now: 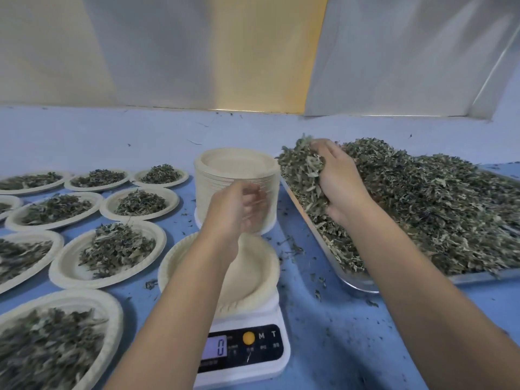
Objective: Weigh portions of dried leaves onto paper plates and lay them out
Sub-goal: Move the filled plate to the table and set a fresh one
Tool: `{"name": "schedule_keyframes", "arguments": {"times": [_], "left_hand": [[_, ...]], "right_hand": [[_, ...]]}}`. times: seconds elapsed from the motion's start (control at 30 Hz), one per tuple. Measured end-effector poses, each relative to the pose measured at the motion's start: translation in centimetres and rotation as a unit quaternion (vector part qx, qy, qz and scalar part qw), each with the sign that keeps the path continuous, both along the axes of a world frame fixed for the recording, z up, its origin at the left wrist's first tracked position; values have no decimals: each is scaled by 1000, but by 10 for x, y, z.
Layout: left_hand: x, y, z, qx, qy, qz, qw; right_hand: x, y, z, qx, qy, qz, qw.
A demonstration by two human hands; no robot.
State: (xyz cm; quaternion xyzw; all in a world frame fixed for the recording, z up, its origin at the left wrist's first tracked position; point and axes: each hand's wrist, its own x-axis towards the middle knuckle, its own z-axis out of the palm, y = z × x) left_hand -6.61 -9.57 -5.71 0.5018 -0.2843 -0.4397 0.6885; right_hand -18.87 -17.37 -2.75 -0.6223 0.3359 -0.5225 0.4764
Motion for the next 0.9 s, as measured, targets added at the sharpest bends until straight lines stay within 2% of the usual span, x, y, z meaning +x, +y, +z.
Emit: {"name": "schedule_keyframes", "arguments": {"times": [0.23, 0.43, 0.57, 0.67, 0.9], "left_hand": [[43, 21, 1, -28, 94, 56, 994], [58, 30, -5, -11, 80, 39, 996], [56, 25, -11, 20, 57, 74, 995], [56, 22, -14, 22, 72, 61, 995], [55, 19, -19, 52, 120, 41, 991]], "right_hand": [[62, 45, -10, -108, 71, 95, 987], [90, 63, -41, -205, 156, 116, 959], [94, 68, -50, -253, 195, 107, 942], [92, 67, -54, -248, 223, 78, 940], [85, 60, -55, -218, 198, 70, 953]]}}
